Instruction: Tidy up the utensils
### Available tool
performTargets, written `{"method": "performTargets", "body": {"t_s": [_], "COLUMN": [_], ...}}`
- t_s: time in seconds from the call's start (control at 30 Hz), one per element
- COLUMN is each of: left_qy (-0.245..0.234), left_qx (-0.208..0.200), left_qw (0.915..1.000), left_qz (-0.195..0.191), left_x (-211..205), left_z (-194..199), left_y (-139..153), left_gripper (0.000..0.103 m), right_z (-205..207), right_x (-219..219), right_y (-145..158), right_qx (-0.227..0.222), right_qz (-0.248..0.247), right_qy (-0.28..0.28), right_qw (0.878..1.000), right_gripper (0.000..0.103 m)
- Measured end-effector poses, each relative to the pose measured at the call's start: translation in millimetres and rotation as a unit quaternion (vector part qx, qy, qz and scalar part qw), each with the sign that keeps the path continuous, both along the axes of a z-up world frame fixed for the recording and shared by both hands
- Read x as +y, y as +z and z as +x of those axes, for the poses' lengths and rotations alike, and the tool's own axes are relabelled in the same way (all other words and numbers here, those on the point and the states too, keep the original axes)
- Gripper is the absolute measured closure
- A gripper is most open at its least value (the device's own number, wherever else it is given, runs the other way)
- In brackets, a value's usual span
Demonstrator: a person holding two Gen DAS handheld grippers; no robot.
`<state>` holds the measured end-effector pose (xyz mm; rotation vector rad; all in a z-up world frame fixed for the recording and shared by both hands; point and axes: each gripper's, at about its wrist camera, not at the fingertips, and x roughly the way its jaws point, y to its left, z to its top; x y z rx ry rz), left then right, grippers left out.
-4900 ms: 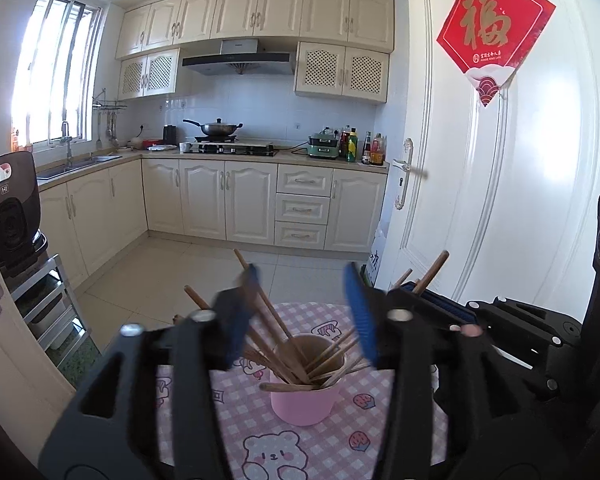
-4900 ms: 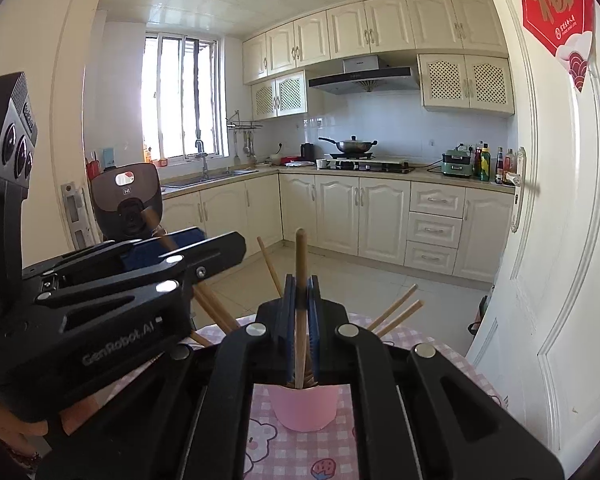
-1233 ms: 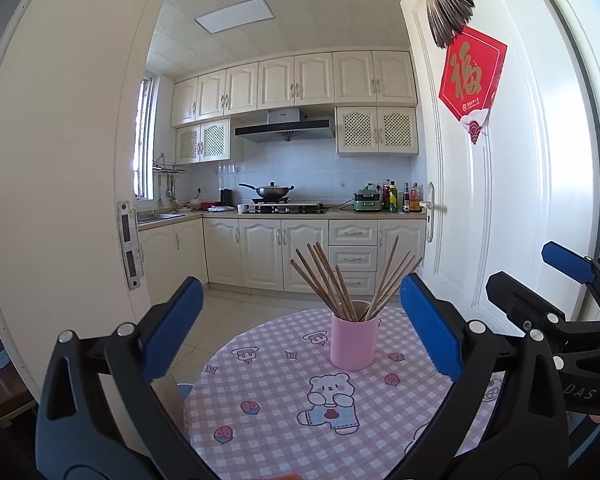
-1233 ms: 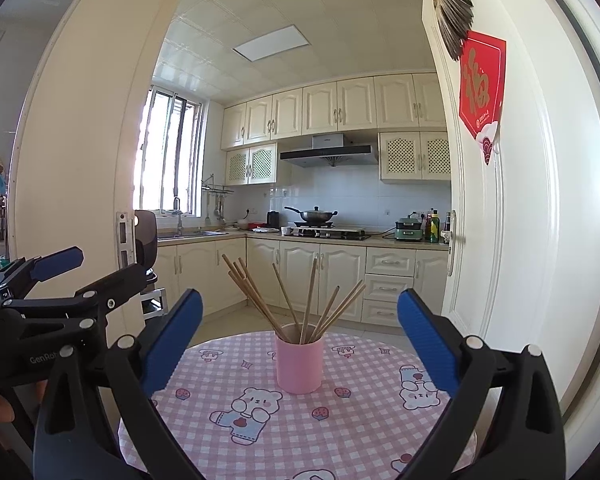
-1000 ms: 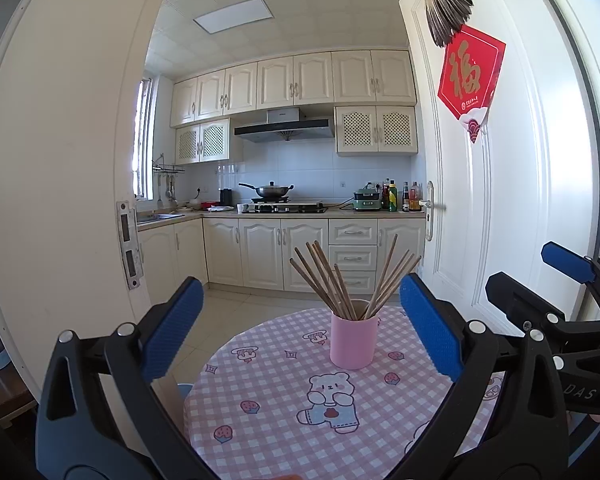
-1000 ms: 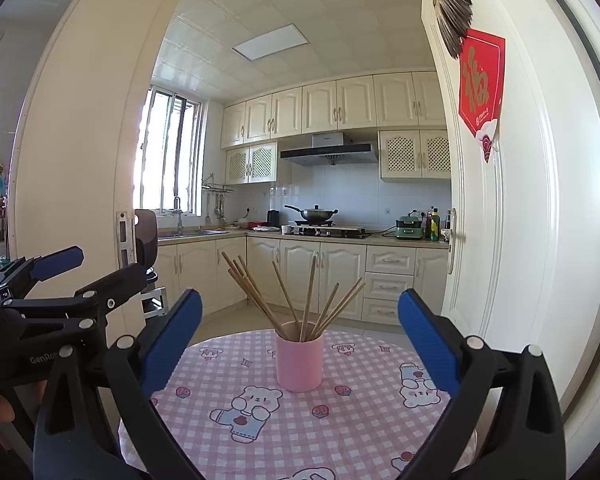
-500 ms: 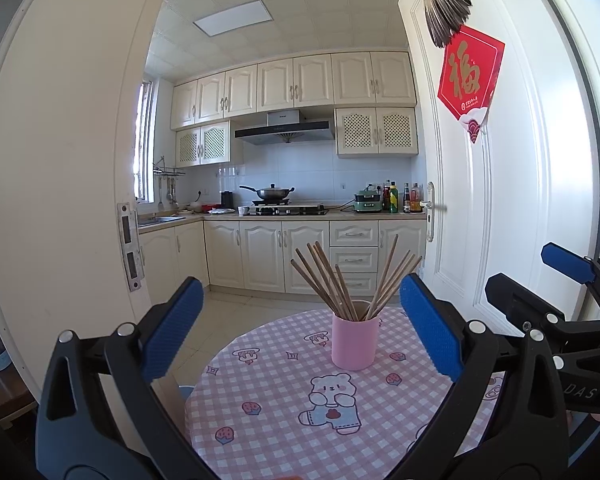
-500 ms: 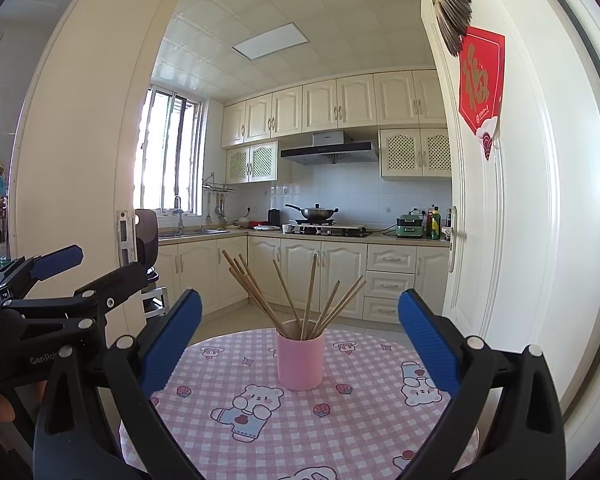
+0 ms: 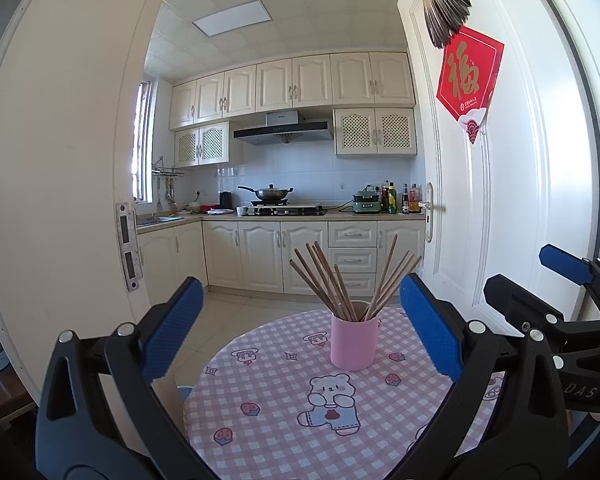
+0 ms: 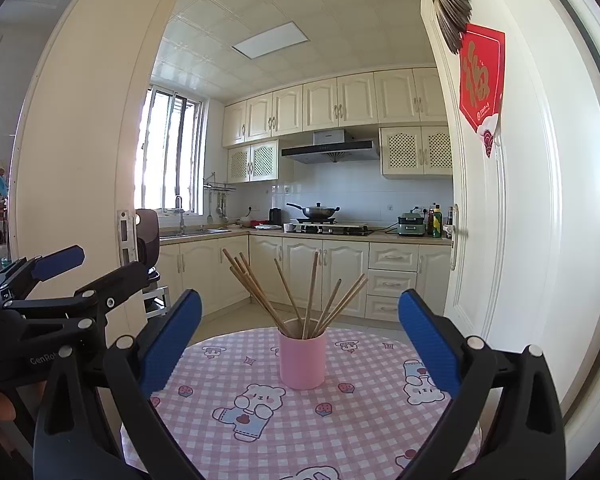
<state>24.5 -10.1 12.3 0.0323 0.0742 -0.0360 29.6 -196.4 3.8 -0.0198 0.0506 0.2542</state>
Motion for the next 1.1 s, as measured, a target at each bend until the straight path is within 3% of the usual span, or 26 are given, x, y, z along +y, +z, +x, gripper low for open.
{"method": "performTargets", "body": {"t_s": [1.1], "left_qy": [0.001], "left_qx": [-0.002], "left_qw": [1.0000], "left_qz": [0.006], "left_x": [-0.1], "left_z": [0.3], "left_y": [-2.0], "left_gripper": [0.006], "right_z": [-2.8], "right_x": [3.6], "right_y": [-2.1], "right_qx": [0.005], "right_qz": [0.007], "right_qy": [0.000], "right_qw": [1.000], "right_gripper": [0.008]}}
